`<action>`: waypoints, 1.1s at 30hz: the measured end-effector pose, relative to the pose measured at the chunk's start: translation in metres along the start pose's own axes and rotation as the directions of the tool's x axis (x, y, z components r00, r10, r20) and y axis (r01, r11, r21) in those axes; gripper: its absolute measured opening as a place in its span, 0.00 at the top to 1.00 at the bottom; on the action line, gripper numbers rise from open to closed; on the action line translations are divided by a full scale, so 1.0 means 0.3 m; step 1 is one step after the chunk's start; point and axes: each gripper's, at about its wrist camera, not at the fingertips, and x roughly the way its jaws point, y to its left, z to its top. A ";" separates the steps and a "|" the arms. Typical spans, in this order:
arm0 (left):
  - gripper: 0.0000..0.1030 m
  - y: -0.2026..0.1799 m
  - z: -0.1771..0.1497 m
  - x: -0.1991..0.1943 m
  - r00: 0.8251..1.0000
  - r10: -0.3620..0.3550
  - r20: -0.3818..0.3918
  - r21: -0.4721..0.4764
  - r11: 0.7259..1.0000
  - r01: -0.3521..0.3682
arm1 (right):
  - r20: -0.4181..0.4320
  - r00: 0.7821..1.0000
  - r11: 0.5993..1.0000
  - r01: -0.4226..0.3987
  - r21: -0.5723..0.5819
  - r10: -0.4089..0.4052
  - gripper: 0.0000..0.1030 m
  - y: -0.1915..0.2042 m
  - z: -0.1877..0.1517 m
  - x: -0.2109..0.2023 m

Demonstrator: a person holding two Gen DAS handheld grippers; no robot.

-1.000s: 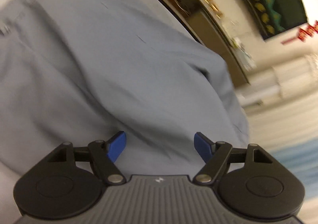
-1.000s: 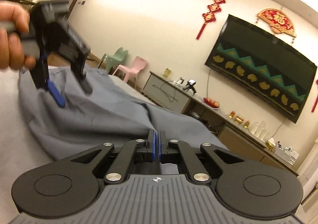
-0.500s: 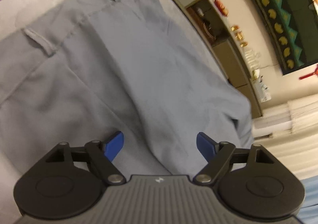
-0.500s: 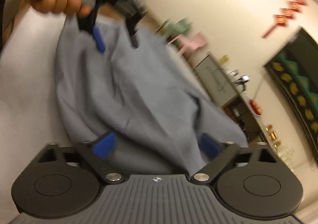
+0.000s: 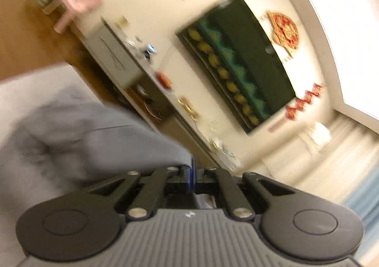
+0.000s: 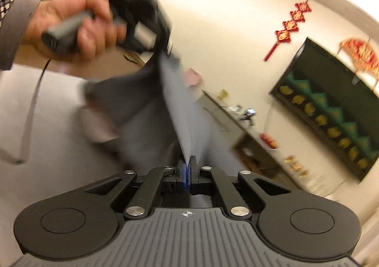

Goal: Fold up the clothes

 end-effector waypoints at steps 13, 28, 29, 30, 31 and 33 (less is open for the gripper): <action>0.27 0.181 -0.151 0.028 0.947 0.282 -0.153 -0.123 0.946 -0.301 | -0.284 0.950 0.534 0.175 0.827 0.128 0.19 -0.344 -0.595 -0.366; 0.64 0.274 -0.183 0.180 0.904 0.342 -0.258 -0.176 0.903 -0.392 | -0.659 0.732 -0.202 0.629 0.751 -0.171 0.12 -0.807 -1.174 -0.687; 0.65 0.284 -0.176 0.190 0.903 0.341 -0.263 -0.172 0.904 -0.392 | -0.664 0.727 -0.186 0.638 0.747 -0.173 0.12 -0.818 -1.174 -0.673; 0.66 0.294 -0.162 0.212 0.905 0.328 -0.271 -0.161 0.911 -0.378 | -0.661 0.730 -0.177 0.638 0.750 -0.171 0.20 -0.832 -1.173 -0.655; 0.76 0.289 -0.138 0.242 0.906 0.326 -0.270 -0.125 0.921 -0.369 | -0.646 0.748 -0.158 0.627 0.763 -0.153 0.50 -0.854 -1.177 -0.618; 0.99 0.269 -0.068 0.318 0.907 0.332 -0.261 -0.038 0.935 -0.353 | -0.614 0.781 -0.122 0.603 0.789 -0.114 0.92 -0.899 -1.187 -0.544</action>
